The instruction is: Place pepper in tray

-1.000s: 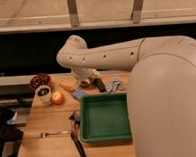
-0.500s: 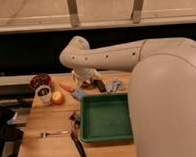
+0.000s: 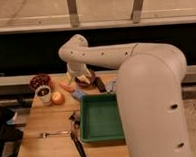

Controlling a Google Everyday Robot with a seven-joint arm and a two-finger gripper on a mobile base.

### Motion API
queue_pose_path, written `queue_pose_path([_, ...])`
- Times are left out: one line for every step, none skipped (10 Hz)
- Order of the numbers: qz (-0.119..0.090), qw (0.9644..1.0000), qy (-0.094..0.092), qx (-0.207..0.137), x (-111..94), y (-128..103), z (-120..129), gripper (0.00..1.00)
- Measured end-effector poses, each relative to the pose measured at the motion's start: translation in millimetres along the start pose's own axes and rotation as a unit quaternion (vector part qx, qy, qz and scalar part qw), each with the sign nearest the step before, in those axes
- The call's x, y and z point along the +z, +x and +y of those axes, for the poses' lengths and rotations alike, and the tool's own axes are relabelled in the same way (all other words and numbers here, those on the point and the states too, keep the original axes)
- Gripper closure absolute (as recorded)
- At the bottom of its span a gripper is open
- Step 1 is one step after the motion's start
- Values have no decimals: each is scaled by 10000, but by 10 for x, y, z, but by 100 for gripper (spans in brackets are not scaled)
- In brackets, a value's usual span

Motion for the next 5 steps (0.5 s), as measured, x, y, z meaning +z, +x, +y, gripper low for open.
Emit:
queue_pose_path([-45,9996,-122,-236,54,-173,155,20])
queue_pose_path([-110,9986,-224,-473,92,-307,296,20])
queue_pose_path([-206,9964,-340,-749,124,-443,442,20])
queue_pose_path([-251,9952,-371,-873,143,-503,483,20])
queue_pose_path([-262,9948,-395,-906,145,-517,513,20])
